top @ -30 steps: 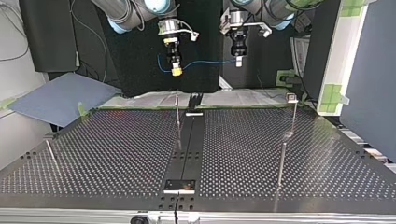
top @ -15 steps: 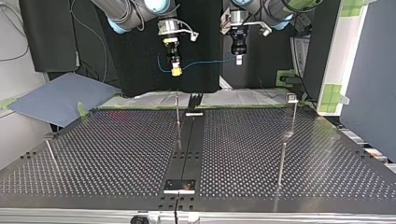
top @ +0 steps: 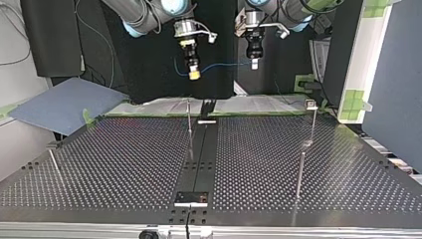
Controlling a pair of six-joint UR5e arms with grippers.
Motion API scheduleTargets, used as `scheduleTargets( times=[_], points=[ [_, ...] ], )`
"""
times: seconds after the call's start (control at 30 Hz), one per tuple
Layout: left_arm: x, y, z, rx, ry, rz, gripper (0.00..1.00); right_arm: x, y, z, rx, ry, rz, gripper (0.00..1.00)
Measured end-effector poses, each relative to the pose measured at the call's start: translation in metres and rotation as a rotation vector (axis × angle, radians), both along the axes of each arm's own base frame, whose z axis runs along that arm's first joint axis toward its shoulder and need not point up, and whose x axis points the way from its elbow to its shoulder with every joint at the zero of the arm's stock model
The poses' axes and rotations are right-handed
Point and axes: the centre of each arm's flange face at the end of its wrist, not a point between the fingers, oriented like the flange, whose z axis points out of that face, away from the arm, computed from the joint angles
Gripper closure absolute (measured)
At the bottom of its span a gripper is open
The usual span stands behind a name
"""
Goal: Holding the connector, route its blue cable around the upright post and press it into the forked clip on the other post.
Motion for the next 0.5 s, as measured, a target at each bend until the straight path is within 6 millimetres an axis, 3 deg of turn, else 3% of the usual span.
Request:
scheduleTargets(
  times=[0.2,0.5],
  points=[
    [0.000,0.000,0.000,0.000,0.000,0.000,1.00,0.013,0.027,-0.031,0.060,0.004,0.051,1.00],
    [0.000,0.000,0.000,0.000,0.000,0.000,1.00,0.005,0.042,-0.084,0.126,0.073,0.060,1.00]
  ],
)
